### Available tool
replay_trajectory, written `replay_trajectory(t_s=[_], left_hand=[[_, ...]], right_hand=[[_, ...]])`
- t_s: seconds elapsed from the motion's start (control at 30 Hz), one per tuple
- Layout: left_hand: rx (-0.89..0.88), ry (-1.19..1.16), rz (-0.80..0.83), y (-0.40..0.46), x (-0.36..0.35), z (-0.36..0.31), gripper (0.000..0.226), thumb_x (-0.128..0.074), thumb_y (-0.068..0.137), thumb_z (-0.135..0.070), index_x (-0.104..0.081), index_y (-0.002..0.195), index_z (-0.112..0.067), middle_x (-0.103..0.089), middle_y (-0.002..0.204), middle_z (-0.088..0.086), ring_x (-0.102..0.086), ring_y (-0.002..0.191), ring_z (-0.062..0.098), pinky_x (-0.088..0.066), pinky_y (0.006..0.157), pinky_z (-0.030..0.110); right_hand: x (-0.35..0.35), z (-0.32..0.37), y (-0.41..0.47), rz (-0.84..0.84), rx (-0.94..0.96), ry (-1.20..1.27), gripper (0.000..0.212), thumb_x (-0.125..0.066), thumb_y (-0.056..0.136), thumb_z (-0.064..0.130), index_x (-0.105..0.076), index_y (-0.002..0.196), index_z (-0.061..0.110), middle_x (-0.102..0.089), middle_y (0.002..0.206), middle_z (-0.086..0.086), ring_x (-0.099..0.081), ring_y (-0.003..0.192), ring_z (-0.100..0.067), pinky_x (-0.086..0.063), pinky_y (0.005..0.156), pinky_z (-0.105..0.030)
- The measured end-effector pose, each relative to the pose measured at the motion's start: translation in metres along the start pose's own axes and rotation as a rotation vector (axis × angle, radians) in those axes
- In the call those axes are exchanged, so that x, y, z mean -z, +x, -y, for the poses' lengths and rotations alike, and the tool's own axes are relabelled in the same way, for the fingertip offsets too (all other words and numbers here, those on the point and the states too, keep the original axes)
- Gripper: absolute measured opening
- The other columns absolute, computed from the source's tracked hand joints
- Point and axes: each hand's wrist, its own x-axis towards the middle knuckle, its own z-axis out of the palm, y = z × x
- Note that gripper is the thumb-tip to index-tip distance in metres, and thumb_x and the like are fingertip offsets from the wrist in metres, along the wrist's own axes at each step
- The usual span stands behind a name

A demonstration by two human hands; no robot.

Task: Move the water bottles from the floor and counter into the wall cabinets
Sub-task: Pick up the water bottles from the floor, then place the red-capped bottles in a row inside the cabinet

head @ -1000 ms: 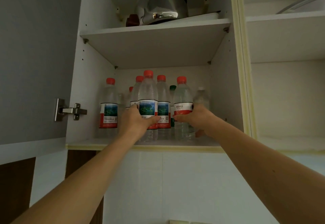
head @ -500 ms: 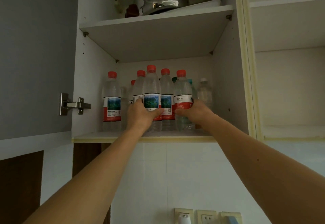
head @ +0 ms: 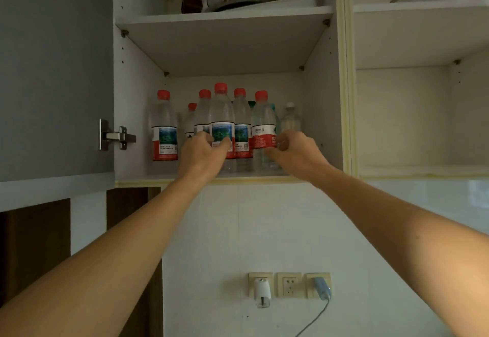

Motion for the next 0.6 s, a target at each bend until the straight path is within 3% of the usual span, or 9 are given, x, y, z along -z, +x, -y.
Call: replay_trajectory(t_s=[0.07,0.13,0.2,0.27,0.37,0.47,0.6], left_hand=[[-0.025,-0.015,0.035,-0.02,0.016,-0.008,0.034,-0.057,0.094,-0.056,-0.06,0.088,-0.023,-0.058,0.078,-0.013,-0.053,0.072,0.001,-0.037,0.061,0.024],[-0.059,-0.08,0.086,-0.043,0.034,-0.015,0.047,-0.055,0.096,-0.053,-0.066,0.079,-0.01,-0.061,0.069,-0.003,-0.056,0.063,0.009,-0.039,0.06,0.026],[-0.077,-0.141,0.141,-0.069,0.055,-0.021,0.056,-0.055,0.097,-0.049,-0.067,0.076,0.001,-0.06,0.06,0.002,-0.056,0.055,0.01,-0.041,0.059,0.026],[-0.075,-0.19,0.2,-0.096,0.073,-0.027,0.058,-0.055,0.098,-0.046,-0.067,0.072,0.004,-0.063,0.06,0.002,-0.058,0.054,0.008,-0.047,0.062,0.028],[-0.066,-0.262,0.297,-0.137,0.091,-0.032,0.06,-0.054,0.1,-0.044,-0.062,0.066,0.006,-0.064,0.061,0.009,-0.059,0.058,0.017,-0.049,0.068,0.033],[-0.052,-0.293,0.33,-0.181,0.1,-0.036,0.054,-0.055,0.1,-0.039,-0.054,0.057,-0.005,-0.043,0.049,0.003,-0.041,0.044,0.013,-0.037,0.057,0.028],[0.043,-0.356,0.324,-0.243,0.095,-0.029,0.052,-0.056,0.099,-0.031,-0.038,0.053,-0.013,-0.027,0.043,-0.007,-0.026,0.041,0.01,-0.026,0.046,0.028]], right_hand=[[0.006,0.011,-0.029,-0.04,0.021,-0.049,0.019,-0.065,0.096,0.036,-0.062,0.082,0.024,-0.065,0.075,0.012,-0.062,0.064,-0.003,-0.038,0.043,-0.006],[0.01,0.021,-0.059,-0.056,0.019,-0.088,0.031,-0.063,0.096,0.034,-0.065,0.078,0.009,-0.067,0.07,0.001,-0.061,0.061,-0.014,-0.044,0.048,-0.018],[0.013,0.032,-0.09,-0.091,0.022,-0.109,0.042,-0.062,0.095,0.033,-0.056,0.066,0.002,-0.059,0.058,-0.003,-0.051,0.05,-0.009,-0.043,0.047,-0.016],[0.017,0.043,-0.122,-0.132,0.036,-0.103,0.045,-0.061,0.093,0.028,-0.042,0.057,0.009,-0.042,0.05,0.001,-0.037,0.045,-0.007,-0.032,0.041,-0.014],[0.022,0.057,-0.169,-0.125,0.016,-0.066,0.047,-0.059,0.092,0.027,-0.034,0.055,0.014,-0.032,0.05,0.003,-0.028,0.045,-0.009,-0.027,0.043,-0.019],[0.024,0.063,-0.221,-0.106,-0.051,-0.05,0.053,-0.06,0.095,0.027,-0.03,0.052,0.016,-0.025,0.048,0.004,-0.022,0.044,-0.01,-0.023,0.043,-0.021],[0.027,0.058,-0.295,-0.03,-0.151,-0.046,0.061,-0.06,0.096,0.026,-0.021,0.05,0.02,-0.015,0.044,0.007,-0.017,0.043,-0.011,-0.021,0.04,-0.021]])
